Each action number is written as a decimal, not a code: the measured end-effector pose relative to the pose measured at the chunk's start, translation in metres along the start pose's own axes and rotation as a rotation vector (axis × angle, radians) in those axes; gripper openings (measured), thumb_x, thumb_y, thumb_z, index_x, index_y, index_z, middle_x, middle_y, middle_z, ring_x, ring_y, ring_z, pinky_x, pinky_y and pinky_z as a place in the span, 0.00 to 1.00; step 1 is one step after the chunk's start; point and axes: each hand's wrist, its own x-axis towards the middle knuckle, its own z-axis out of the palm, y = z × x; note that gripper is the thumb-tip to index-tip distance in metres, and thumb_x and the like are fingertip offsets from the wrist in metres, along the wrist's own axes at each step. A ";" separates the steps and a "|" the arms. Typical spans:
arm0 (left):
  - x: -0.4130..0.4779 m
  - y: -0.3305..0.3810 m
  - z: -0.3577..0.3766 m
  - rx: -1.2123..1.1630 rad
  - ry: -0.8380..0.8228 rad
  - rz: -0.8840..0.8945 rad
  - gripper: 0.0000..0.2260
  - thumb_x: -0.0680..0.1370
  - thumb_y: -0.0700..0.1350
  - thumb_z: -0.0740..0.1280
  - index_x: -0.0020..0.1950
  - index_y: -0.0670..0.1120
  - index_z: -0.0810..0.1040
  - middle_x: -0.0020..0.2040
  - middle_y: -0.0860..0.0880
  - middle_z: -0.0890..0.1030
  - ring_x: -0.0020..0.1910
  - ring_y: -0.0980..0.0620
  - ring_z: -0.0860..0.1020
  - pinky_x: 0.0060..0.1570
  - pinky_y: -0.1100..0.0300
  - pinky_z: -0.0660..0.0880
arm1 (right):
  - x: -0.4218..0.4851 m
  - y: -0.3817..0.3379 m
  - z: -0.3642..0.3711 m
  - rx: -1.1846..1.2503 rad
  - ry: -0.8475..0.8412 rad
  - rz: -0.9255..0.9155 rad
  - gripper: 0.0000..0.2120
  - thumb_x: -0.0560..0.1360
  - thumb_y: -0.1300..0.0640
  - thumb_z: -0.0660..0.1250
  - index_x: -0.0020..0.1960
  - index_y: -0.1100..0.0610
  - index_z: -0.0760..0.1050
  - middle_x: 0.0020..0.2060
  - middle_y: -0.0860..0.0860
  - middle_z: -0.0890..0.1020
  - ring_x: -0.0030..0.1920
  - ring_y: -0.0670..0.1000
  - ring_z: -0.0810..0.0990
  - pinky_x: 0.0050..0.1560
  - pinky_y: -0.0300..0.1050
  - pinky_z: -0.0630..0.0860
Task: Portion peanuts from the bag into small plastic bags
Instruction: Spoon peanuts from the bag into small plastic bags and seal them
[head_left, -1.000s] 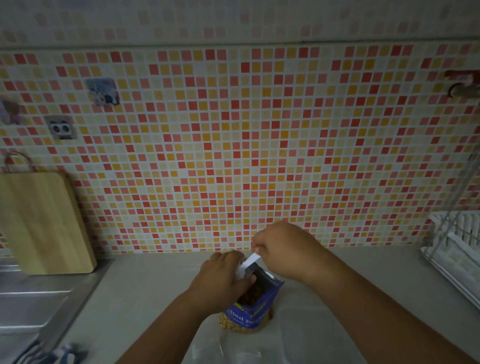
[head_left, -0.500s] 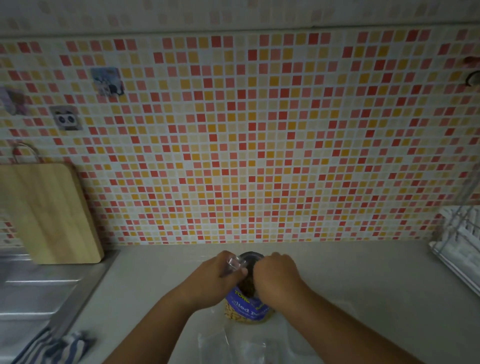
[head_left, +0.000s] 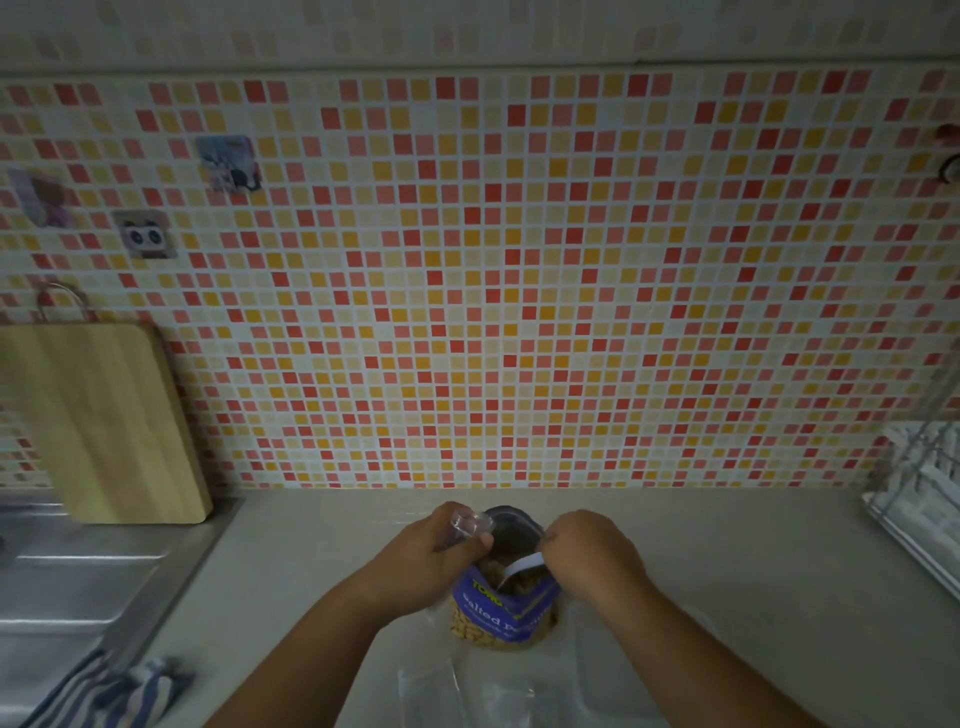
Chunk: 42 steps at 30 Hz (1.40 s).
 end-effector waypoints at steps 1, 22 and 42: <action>0.000 0.000 -0.001 -0.018 0.014 -0.009 0.12 0.77 0.57 0.61 0.56 0.53 0.72 0.51 0.53 0.80 0.50 0.58 0.77 0.49 0.61 0.74 | 0.002 0.006 -0.003 0.041 0.002 -0.012 0.20 0.71 0.42 0.67 0.52 0.58 0.78 0.43 0.53 0.78 0.48 0.54 0.78 0.47 0.45 0.72; 0.010 0.006 -0.006 0.668 0.129 0.215 0.22 0.71 0.59 0.67 0.62 0.55 0.69 0.59 0.55 0.75 0.56 0.53 0.67 0.53 0.59 0.68 | -0.021 0.044 -0.075 0.046 0.117 -0.220 0.13 0.76 0.60 0.61 0.57 0.59 0.79 0.36 0.49 0.79 0.37 0.47 0.76 0.40 0.39 0.73; 0.015 0.011 0.016 -0.040 0.320 0.121 0.12 0.76 0.54 0.65 0.57 0.54 0.73 0.50 0.54 0.79 0.46 0.59 0.78 0.42 0.64 0.75 | -0.082 -0.010 -0.104 -0.425 0.847 -0.792 0.08 0.69 0.57 0.62 0.43 0.52 0.81 0.37 0.47 0.81 0.42 0.50 0.69 0.46 0.44 0.55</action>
